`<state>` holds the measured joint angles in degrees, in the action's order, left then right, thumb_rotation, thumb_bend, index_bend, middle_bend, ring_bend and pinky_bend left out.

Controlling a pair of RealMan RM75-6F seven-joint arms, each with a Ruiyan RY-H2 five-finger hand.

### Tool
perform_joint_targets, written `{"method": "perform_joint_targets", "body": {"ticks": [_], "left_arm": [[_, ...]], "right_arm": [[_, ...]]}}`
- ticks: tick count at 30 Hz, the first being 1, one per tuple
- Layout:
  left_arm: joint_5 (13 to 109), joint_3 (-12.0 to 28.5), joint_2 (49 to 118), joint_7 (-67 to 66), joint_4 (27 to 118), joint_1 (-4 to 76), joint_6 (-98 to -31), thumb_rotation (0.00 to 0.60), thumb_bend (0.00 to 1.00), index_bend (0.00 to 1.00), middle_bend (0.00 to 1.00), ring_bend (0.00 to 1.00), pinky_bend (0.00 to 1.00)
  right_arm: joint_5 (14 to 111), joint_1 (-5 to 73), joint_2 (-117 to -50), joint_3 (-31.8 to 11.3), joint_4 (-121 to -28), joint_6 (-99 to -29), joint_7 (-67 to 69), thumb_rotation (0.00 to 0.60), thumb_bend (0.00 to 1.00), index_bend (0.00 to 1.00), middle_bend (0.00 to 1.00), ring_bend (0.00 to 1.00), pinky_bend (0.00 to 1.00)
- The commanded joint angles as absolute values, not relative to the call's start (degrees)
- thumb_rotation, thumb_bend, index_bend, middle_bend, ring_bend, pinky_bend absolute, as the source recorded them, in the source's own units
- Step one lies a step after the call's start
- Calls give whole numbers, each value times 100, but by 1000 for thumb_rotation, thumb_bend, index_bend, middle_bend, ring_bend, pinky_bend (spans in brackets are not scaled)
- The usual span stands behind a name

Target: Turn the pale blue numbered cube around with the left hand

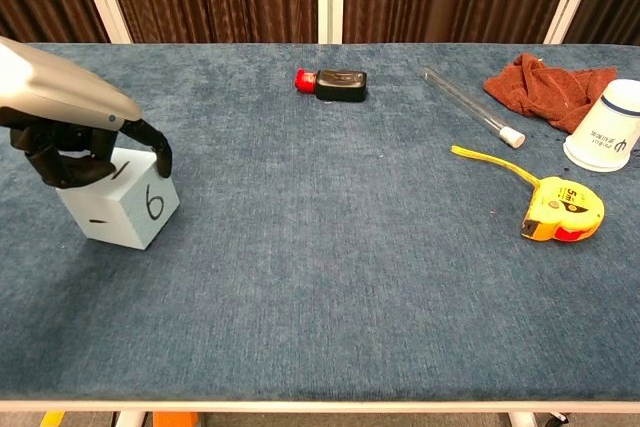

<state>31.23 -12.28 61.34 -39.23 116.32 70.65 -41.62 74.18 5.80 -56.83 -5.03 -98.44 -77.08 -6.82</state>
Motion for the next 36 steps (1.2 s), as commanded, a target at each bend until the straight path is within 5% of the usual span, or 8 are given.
{"method": "perform_joint_targets", "body": {"ticks": [1,36], "left_arm": [[3026,-1279,6146,-3883,11554,7135,-4114,600,635,191,844,903,877],[2449,-1830,5944,-3589,11280,7484,-4144,600,639,191,846,903,879]], "right_arm": [[7418,580,-5679,-503,-9853,-7712,-688,600,176,0,0,0,0],[7393,609,-5640,-504,-9988,-7716,-817,600,176,0,0,0,0]]}}
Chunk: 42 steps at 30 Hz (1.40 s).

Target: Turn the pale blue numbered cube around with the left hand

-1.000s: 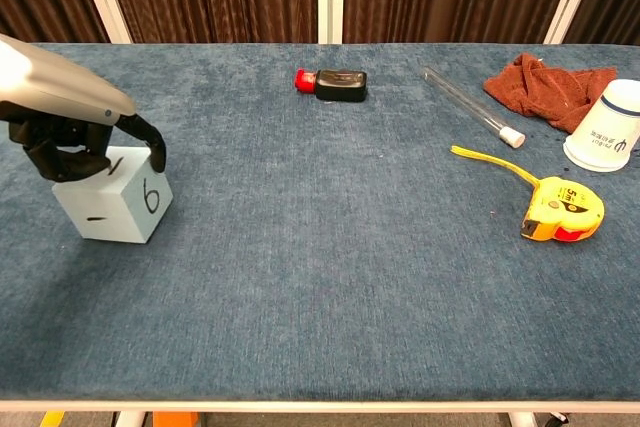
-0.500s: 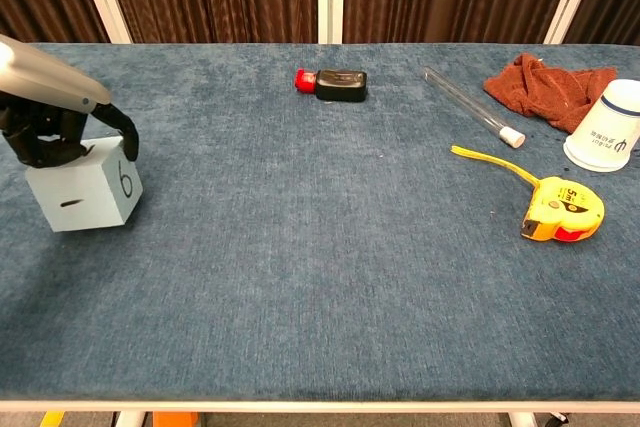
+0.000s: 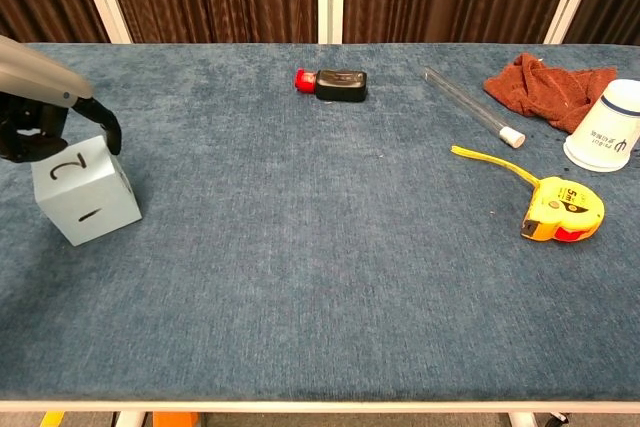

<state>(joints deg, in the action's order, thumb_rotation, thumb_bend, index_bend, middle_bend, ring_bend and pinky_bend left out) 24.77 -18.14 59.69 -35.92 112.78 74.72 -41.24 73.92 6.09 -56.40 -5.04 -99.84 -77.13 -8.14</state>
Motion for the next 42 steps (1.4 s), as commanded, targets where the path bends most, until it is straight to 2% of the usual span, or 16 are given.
{"method": "perform_joint_targets", "body": {"ticks": [1,23,35,42], "left_arm": [[2436,-1839,5921,-3584,11281,7490,-4157,600,639,191,846,903,879],[1975,-2261,5715,-3506,11111,7562,-3948,600,650,196,850,906,881],[2107,-2292,5591,-3379,11156,7508,-3932,600,653,204,850,906,881],[2278,-2161,5543,-3309,11158,7337,-4494,600,652,150,848,905,881]], "right_arm": [[7393,609,-5641,-502,-9991,-7716,-824,600,176,0,0,0,0],[7376,643,-5655,-502,-10037,-7695,-891,600,176,0,0,0,0],[7387,661,-5680,-486,-10079,-7688,-964,600,176,0,0,0,0],[7362,643,-5649,-508,-10079,-7731,-924,600,176,0,0,0,0]]}}
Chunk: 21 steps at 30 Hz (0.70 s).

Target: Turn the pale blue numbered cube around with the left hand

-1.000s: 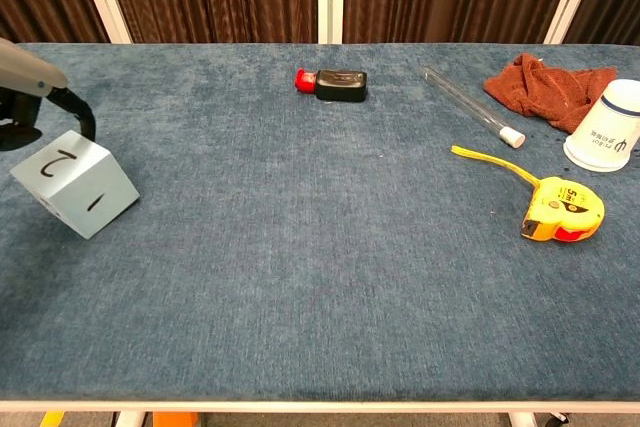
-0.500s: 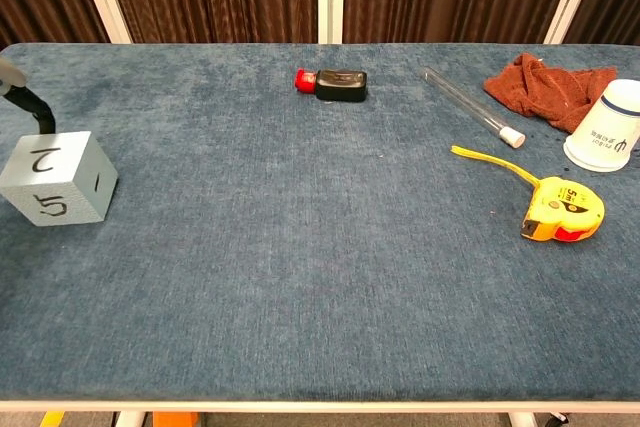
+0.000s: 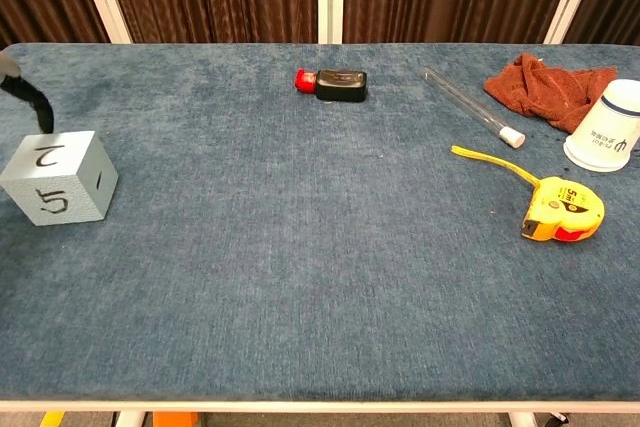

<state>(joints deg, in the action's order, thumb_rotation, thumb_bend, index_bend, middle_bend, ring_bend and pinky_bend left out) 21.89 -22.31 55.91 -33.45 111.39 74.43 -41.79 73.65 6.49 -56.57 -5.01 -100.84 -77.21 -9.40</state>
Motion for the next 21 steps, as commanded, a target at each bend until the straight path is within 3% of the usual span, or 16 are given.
{"method": "perform_joint_targets", "body": {"ticks": [1,6,10,11,13,15,17,19,21], "left_arm": [[2315,-2138,5513,-3291,11178,7281,-4642,600,651,145,847,905,881],[3030,-1842,5340,-2745,11314,6486,-6017,600,651,135,842,900,877],[4632,-1707,5585,-1920,11249,5142,-8022,600,603,136,770,837,819],[5182,-1761,5718,-1703,11132,4716,-8560,600,559,136,723,789,783],[5853,-1866,5911,-1448,10913,4150,-9173,600,395,135,543,581,669],[6363,-1923,6130,-1252,10639,3597,-9692,600,203,124,274,275,477],[6624,-1884,6326,-1168,10341,3139,-10092,600,78,106,100,96,311],[6745,-1822,6423,-1020,10154,2839,-10255,600,9,97,15,13,193],[6827,-1735,6450,-745,10003,2574,-10293,600,0,90,0,0,120]], "right_arm": [[7363,640,-5643,-512,-10075,-7737,-906,600,176,0,0,0,0],[7383,614,-5587,-528,-10036,-7770,-761,600,176,0,0,0,0],[7467,558,-5535,-537,-9992,-7885,-607,600,176,0,0,0,0],[7491,538,-5531,-544,-9967,-7931,-563,600,176,0,0,0,0],[7524,506,-5538,-546,-9926,-7992,-494,600,176,0,0,0,0],[7574,458,-5567,-544,-9863,-8081,-403,600,176,0,0,0,0],[7688,400,-5634,-539,-9755,-8233,-303,600,168,0,0,0,0],[7848,341,-5704,-515,-9630,-8394,-209,600,144,0,0,0,0],[8046,267,-5794,-480,-9473,-8597,-119,600,114,0,0,0,0]]}}
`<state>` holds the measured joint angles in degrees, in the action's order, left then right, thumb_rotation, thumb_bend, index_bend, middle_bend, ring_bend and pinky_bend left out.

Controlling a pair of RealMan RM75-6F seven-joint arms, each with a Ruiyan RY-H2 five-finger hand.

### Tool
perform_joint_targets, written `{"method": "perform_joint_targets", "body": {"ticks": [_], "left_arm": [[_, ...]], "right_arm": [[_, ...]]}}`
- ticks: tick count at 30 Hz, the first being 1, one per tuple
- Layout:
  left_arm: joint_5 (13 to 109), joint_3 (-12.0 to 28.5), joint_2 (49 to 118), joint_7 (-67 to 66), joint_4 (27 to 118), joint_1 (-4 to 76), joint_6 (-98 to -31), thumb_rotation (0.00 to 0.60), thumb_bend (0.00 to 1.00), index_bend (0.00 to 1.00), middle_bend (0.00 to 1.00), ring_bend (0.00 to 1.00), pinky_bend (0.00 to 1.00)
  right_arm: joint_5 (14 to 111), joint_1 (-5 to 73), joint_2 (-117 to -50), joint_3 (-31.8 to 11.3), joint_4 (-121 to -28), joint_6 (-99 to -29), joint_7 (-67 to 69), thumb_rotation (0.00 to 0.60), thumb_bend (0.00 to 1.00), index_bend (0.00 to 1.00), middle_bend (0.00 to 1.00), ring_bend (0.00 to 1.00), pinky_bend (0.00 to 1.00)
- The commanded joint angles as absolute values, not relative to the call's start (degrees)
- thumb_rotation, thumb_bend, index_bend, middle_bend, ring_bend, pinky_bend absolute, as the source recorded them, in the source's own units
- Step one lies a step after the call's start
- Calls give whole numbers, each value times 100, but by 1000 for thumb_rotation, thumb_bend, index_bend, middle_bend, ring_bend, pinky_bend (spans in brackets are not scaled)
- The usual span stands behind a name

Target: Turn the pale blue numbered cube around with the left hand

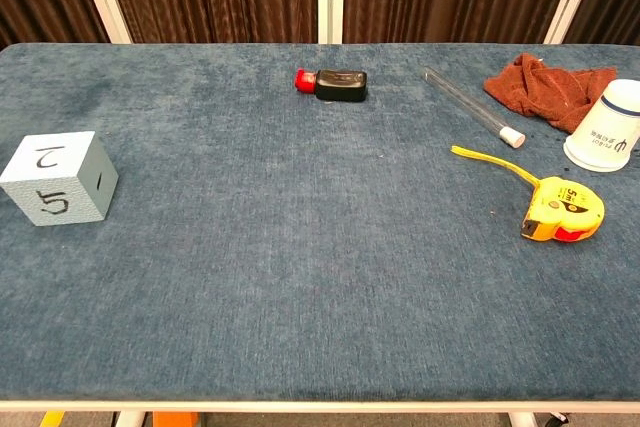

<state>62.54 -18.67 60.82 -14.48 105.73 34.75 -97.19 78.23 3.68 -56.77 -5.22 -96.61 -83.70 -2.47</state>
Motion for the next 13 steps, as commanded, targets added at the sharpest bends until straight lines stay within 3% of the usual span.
{"method": "perform_joint_targets", "body": {"ticks": [1,13], "left_arm": [[6842,-1702,6441,-659,9959,2479,-10284,600,0,87,0,0,104],[7397,-1248,6475,-403,9636,1736,-10145,600,0,85,0,0,58]], "right_arm": [[8127,237,-5833,-462,-9408,-8677,-91,600,108,0,0,0,0],[8365,125,-6101,-397,-9145,-8874,-109,600,95,0,0,0,0]]}}
